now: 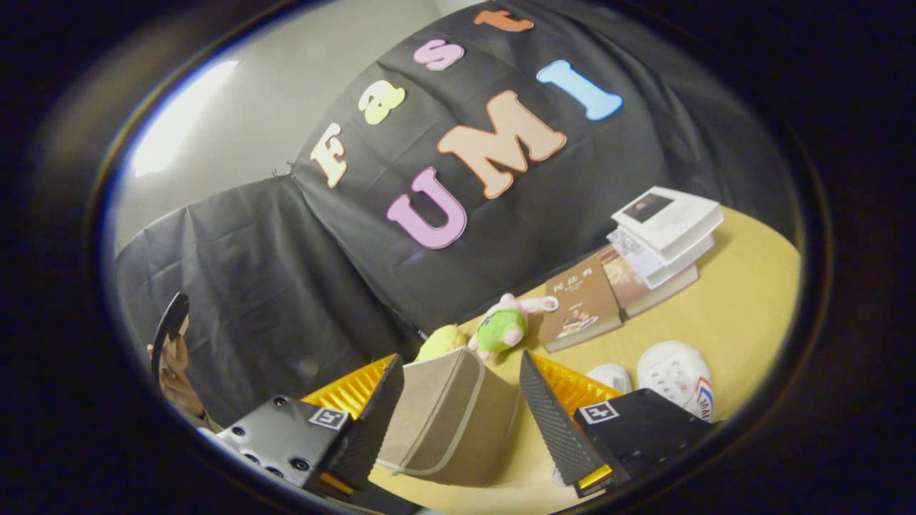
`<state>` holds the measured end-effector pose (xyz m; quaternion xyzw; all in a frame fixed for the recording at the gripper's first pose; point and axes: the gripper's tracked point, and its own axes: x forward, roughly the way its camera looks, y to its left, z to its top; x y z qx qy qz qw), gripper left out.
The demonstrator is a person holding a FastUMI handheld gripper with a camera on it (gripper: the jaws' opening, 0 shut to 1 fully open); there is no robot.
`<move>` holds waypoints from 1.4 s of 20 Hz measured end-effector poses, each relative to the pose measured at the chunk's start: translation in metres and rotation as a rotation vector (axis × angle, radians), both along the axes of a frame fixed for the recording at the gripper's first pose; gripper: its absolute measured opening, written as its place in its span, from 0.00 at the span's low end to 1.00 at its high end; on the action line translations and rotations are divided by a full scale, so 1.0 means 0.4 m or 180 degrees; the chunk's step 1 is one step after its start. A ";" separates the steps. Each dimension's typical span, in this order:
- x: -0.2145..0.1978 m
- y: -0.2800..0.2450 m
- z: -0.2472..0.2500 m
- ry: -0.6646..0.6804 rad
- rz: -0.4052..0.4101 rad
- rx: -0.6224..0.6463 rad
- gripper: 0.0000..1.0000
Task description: Open the storage box then place both shoes into the box .Put the left shoe in first, then the right shoe, with the right side of both shoes facing outward in a uniform manner.
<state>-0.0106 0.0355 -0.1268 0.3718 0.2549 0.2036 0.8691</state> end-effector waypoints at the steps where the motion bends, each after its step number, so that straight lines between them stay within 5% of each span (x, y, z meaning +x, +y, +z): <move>1: -0.004 0.016 -0.020 0.0081 0.0111 0.0091 1.00; 14: -0.069 0.168 -0.154 0.0972 0.0895 0.1159 1.00; 28: -0.100 0.266 -0.281 0.1777 0.1040 0.1915 1.00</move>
